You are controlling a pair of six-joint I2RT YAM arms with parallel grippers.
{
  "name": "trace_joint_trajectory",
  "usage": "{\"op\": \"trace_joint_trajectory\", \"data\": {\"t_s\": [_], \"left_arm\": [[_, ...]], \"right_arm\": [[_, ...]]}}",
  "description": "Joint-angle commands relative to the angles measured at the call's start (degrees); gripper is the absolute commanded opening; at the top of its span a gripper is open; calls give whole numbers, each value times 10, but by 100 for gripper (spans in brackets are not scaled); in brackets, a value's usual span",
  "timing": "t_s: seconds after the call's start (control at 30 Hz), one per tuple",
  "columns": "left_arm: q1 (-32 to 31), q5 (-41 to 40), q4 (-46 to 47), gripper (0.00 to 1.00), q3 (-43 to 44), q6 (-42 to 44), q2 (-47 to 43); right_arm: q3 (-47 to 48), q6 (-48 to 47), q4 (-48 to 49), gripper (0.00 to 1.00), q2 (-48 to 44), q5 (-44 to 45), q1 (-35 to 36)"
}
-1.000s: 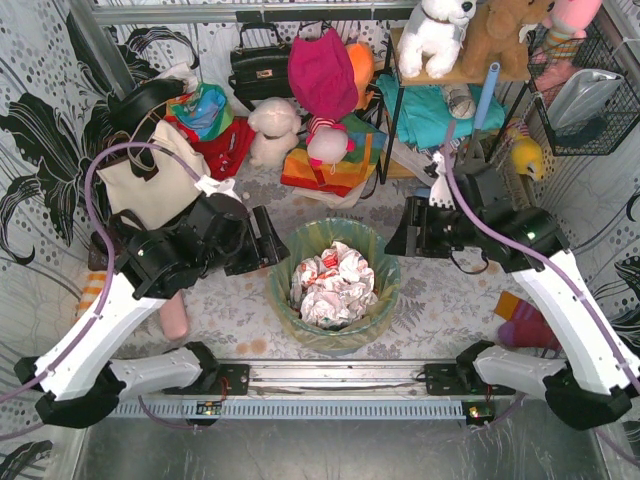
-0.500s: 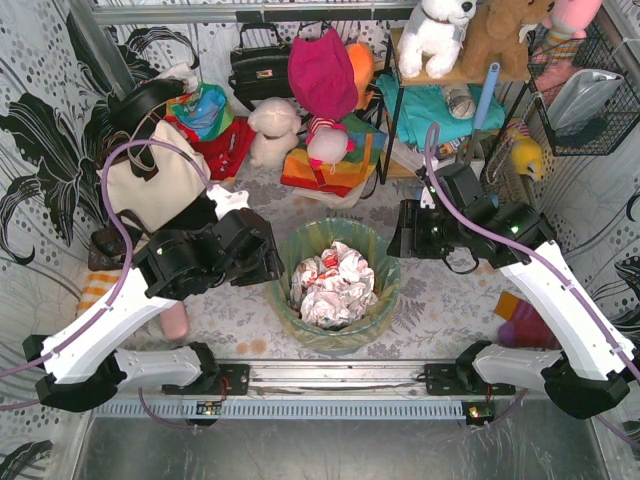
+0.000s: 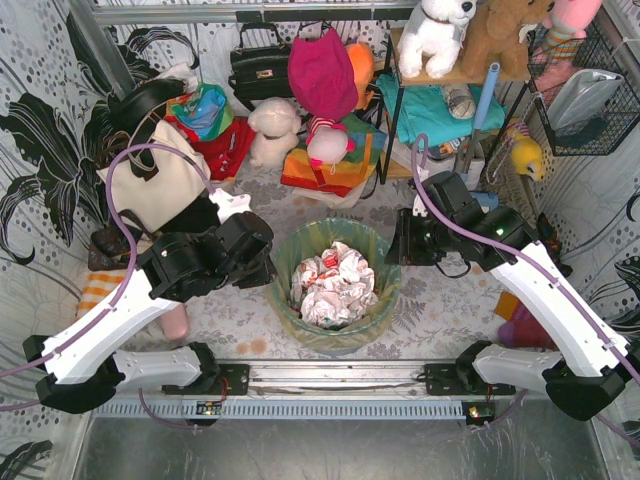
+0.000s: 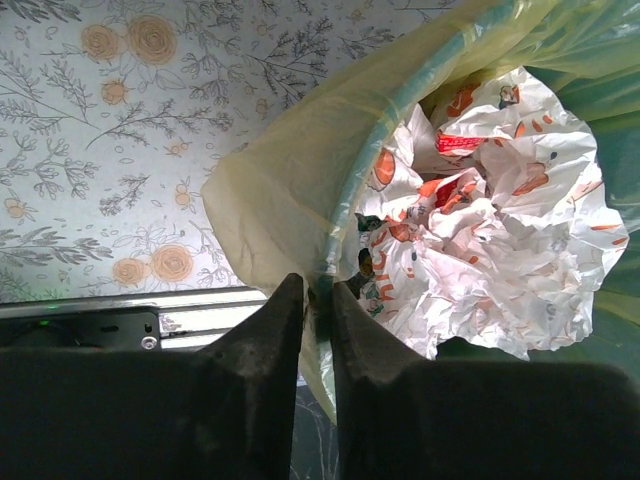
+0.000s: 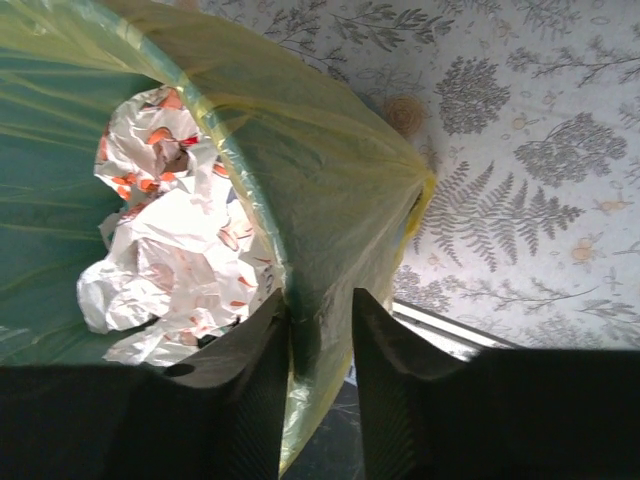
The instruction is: Tie the trash bag
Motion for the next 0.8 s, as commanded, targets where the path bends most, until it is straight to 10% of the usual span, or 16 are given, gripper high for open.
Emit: {"op": "trace_joint_trajectory", "data": {"t_s": [0.0,0.27,0.77], "left_arm": [[-2,-6,24,21,-7,-3,-3],[-2,-30,32,0,-10,-2,2],[-1,-96,62,0,23,28,41]], "right_arm": [[-3,12,17,25,-7,-6,3],[10,21,27,0,3,8,3],[70,13,46,0,41,90,3]]}}
